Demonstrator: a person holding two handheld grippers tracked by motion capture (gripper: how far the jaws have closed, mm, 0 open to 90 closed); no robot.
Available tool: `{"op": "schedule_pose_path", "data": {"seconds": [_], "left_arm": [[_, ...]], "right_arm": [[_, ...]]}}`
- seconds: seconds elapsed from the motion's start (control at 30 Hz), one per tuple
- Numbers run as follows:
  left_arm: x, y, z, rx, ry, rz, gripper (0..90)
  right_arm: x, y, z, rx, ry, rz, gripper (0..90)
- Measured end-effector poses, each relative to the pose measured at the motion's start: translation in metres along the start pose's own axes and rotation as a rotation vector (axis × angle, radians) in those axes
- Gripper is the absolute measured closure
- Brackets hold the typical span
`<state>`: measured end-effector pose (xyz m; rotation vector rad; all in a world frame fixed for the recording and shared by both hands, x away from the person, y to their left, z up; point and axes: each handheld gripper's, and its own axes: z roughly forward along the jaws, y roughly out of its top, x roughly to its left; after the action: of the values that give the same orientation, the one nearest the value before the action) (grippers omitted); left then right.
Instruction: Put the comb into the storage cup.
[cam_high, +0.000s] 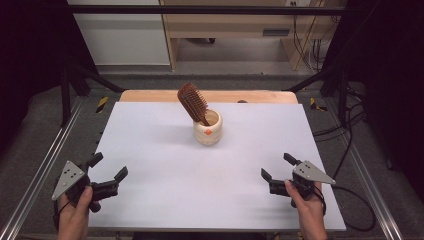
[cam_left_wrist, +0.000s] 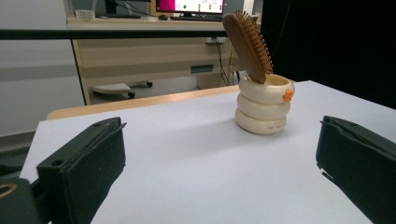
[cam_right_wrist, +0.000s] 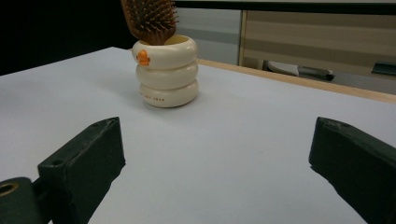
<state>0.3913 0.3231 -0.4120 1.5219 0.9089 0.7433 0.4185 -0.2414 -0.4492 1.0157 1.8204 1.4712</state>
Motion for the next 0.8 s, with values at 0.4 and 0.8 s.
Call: {"op": "schedule_pose_path", "data": {"seconds": [0.4,0.8], "left_arm": [[-0.006,-0.015,0.005,0.032,-0.027,0.007,1.7],[-0.013,-0.024,0.007,0.052,-0.076,0.027,2.0]], "right_arm": [[0.001,-0.004,0.003,0.012,0.009,-0.008,3.7],[0.002,-0.007,0.004,0.02,0.022,-0.006,3.7]]}}
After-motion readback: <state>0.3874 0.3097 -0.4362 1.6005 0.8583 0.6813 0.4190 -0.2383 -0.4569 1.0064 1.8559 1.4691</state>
